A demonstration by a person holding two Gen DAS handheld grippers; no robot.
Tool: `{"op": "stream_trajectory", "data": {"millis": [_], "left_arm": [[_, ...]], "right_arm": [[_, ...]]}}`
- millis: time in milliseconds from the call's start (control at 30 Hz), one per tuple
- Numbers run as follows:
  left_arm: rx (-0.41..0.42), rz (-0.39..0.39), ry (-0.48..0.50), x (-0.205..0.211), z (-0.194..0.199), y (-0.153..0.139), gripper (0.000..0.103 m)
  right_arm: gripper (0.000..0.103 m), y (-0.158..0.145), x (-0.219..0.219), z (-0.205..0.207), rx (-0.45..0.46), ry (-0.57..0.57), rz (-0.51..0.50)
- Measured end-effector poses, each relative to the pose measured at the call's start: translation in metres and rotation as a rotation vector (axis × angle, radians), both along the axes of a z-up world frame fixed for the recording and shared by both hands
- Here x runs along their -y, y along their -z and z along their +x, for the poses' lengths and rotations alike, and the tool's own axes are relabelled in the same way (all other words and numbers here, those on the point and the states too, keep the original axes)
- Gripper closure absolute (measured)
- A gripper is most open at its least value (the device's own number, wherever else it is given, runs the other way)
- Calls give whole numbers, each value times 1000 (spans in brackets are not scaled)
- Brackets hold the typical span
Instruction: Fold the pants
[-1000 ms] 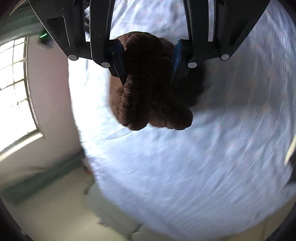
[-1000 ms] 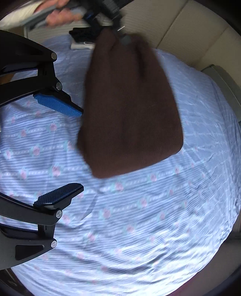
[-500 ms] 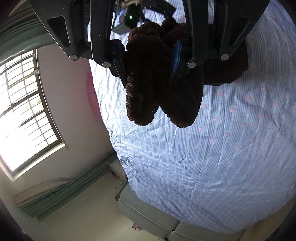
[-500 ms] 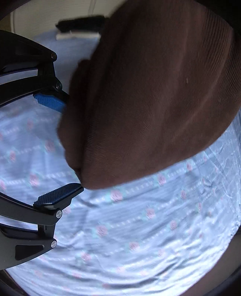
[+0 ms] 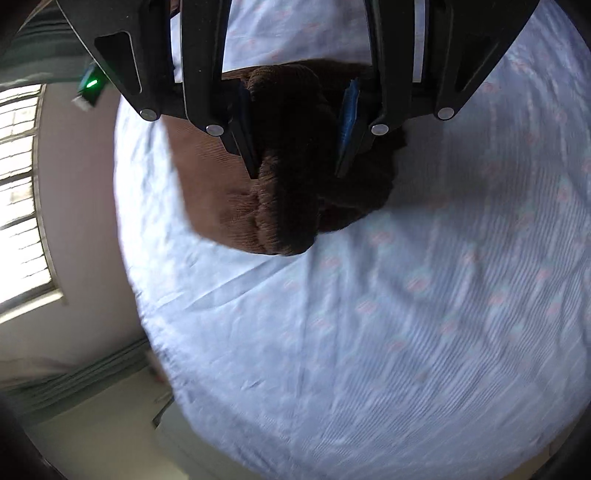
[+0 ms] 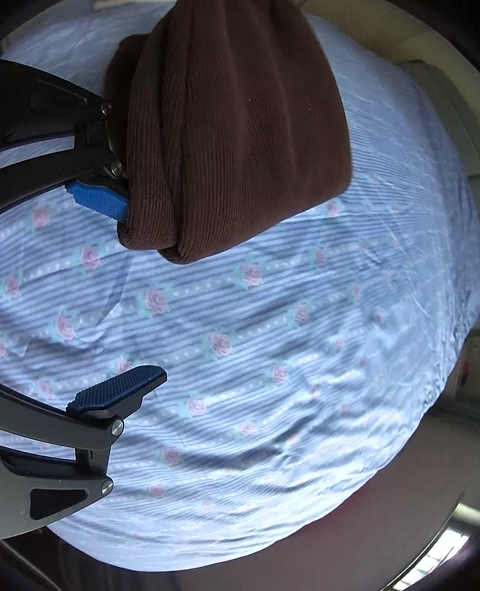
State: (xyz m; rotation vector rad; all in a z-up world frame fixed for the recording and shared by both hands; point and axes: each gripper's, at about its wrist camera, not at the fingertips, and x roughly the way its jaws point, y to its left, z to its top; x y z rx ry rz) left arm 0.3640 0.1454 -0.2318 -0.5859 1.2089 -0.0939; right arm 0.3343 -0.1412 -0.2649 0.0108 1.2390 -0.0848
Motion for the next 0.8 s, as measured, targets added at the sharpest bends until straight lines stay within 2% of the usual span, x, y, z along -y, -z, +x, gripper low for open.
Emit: {"op": "stream_trajectory", "data": {"millis": [300, 367, 433, 467, 600, 700, 800], "left_arm": [[-33, 50, 33, 2, -14, 21, 66], [-59, 54, 26, 0, -17, 30, 62], [-76, 57, 8, -5, -19, 38, 49], [-81, 65, 2, -6, -22, 40, 46], [-80, 95, 16, -6, -29, 43, 32], [-68, 116, 32, 0, -31, 42, 31], [-61, 107, 32, -2, -29, 44, 31]], "right_arm": [[23, 18, 2, -2, -68, -46, 30], [23, 21, 1, 0, -89, -53, 42], [23, 21, -2, 0, -122, -65, 49], [23, 20, -3, -2, -132, -75, 51], [23, 1, -10, -16, -158, -147, 52], [23, -29, -16, -24, -86, -211, 88], [23, -47, -22, -11, -12, -254, 131]]}}
